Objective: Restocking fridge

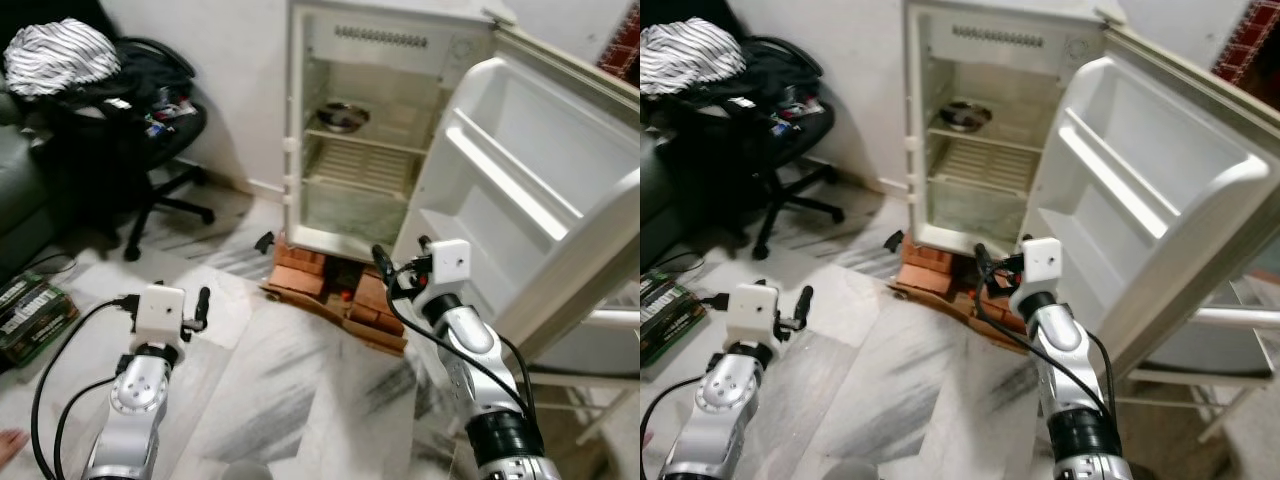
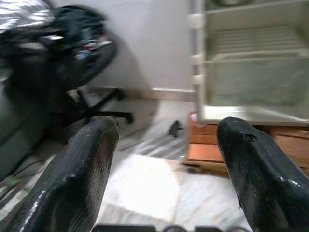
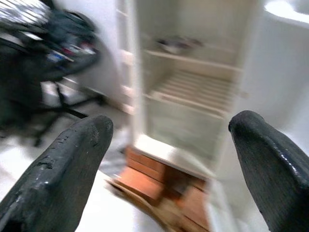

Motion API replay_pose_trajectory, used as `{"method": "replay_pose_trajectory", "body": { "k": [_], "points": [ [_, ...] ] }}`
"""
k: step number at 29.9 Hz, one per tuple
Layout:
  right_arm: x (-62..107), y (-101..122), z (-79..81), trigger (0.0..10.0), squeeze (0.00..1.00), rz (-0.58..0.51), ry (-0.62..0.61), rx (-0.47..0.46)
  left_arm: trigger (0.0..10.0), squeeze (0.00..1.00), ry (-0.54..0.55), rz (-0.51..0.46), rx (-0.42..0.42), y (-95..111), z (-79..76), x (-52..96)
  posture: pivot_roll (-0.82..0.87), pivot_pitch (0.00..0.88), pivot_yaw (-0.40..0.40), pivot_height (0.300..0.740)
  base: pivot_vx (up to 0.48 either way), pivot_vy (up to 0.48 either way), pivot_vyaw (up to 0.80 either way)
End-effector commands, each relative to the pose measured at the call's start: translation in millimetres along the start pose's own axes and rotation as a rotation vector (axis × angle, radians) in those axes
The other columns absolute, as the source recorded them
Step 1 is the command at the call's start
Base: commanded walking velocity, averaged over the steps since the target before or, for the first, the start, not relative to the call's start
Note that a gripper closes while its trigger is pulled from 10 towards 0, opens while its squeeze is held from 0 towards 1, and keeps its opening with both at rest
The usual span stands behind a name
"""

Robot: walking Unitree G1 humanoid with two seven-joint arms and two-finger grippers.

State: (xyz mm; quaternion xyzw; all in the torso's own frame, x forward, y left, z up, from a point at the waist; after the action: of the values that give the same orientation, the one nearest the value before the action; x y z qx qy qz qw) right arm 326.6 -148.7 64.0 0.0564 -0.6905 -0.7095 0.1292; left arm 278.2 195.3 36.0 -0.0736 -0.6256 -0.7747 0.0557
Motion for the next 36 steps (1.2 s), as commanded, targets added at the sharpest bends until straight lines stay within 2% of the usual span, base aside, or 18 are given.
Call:
{"method": "replay_pose_trajectory", "body": {
  "k": [1,5,6,8,10,12,13,17,19,21,22,23,24,26,27,30,32,36],
  "points": [
    [10.2,-2.7,-23.3,10.0,0.00,0.014,-0.063,0.009,10.0,0.00,-0.031,-0.010,0.000,2.8,-10.7,-1.4,0.12,0.000,-0.008,0.740,0.292,-0.379,0.00],
    [22.4,-8.2,-34.2,10.0,0.00,0.029,-0.101,-0.004,10.0,0.00,-0.030,-0.017,0.007,3.1,-11.6,-1.3,0.12,0.000,-0.015,0.740,0.263,-0.398,0.00],
    [35.0,-13.7,-41.5,10.0,0.00,0.044,-0.122,0.000,10.0,0.00,-0.026,-0.017,0.030,2.9,-11.0,-0.9,0.12,0.000,-0.017,0.740,0.000,0.000,0.00],
    [39.5,-15.6,-43.8,10.0,0.00,0.050,-0.129,0.003,10.0,0.00,-0.026,-0.019,0.033,3.2,-10.6,-0.7,0.12,0.000,-0.017,0.740,0.000,0.000,0.00],
    [62.2,-26.2,-51.1,10.0,0.00,0.083,-0.130,-0.016,10.0,0.00,-0.023,-0.019,0.040,2.2,-8.0,2.7,0.12,0.000,-0.018,0.740,0.000,0.000,0.00],
    [69.7,-29.9,-51.7,10.0,0.00,0.095,-0.113,-0.021,10.0,0.00,-0.022,-0.017,0.041,1.1,-7.3,4.1,0.11,0.000,-0.017,0.740,0.000,0.000,0.00],
    [78.9,-40.9,-44.2,10.0,0.00,0.144,-0.021,-0.052,10.0,0.00,-0.026,-0.010,0.039,-1.2,-8.1,5.9,0.11,0.000,-0.014,0.740,0.000,0.000,0.00],
    [92.8,-58.7,-21.7,10.0,0.00,0.260,0.195,-0.184,10.0,0.00,-0.037,-0.009,0.040,-1.8,-11.0,6.2,0.10,0.000,-0.007,0.740,0.000,0.000,0.00],
    [99.6,-64.1,-11.2,10.0,0.00,0.325,0.318,-0.182,10.0,0.00,-0.052,-0.013,0.033,-0.3,-13.6,4.7,0.10,0.000,-0.004,0.740,0.000,0.000,0.00],
    [103.8,-68.7,-11.0,10.0,0.00,0.361,0.353,-0.168,10.0,0.00,-0.061,-0.016,0.034,0.8,-14.5,3.5,0.10,0.000,-0.004,0.740,0.000,0.000,0.00],
    [107.5,-73.6,-15.8,10.0,0.00,0.392,0.366,-0.136,10.0,0.00,-0.065,-0.021,0.034,2.1,-14.3,2.6,0.10,0.000,-0.003,0.740,0.000,-0.480,0.00],
    [107.9,-77.1,-23.7,10.0,0.00,0.411,0.353,-0.093,10.0,0.00,-0.064,-0.022,0.034,2.9,-13.6,2.0,0.10,0.000,-0.002,0.740,0.000,-0.480,0.00],
    [107.9,-77.1,-23.7,10.0,0.00,0.411,0.353,-0.093,10.0,0.00,-0.064,-0.022,0.034,2.9,-13.6,2.0,0.10,0.000,-0.002,0.740,0.000,-0.480,0.00],
    [102.0,-78.1,-42.1,10.0,0.00,0.418,0.297,-0.048,10.0,0.00,-0.056,-0.024,0.029,3.4,-11.8,1.5,0.10,0.000,-0.003,0.740,0.000,-0.480,0.00],
    [102.0,-78.1,-42.1,10.0,0.00,0.418,0.297,-0.048,10.0,0.00,-0.056,-0.024,0.029,3.4,-11.8,1.5,0.10,0.000,-0.003,0.740,0.000,-0.480,0.00],
    [89.1,-70.7,-62.0,10.0,0.00,0.387,0.192,0.018,10.0,0.00,-0.051,-0.016,0.023,1.8,-10.3,1.9,0.12,0.000,-0.001,0.740,0.000,-0.480,0.00],
    [80.7,-63.9,-66.5,10.0,0.00,0.349,0.172,0.028,10.0,0.00,-0.050,-0.015,0.018,1.7,-10.3,2.1,0.12,0.000,-0.002,0.740,0.000,-0.480,0.00],
    [74.2,-57.3,-62.6,10.0,0.00,0.307,0.201,0.014,10.0,0.00,-0.036,-0.011,0.015,0.3,-7.7,3.8,0.12,0.000,-0.001,0.740,0.000,-0.480,0.00]
  ]
}}
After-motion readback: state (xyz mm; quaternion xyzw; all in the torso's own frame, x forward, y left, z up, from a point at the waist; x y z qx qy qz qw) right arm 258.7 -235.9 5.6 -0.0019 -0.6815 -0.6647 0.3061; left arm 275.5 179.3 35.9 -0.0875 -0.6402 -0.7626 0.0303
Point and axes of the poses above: a point about 5 cm out from each wrist's last joint towards the gripper, its own x axis pointing back from the gripper into the wrist, its own y axis along the axis of the wrist's last joint, z = x × y, the point moved 4 cm from there along -x, pointing out of the wrist towards the gripper
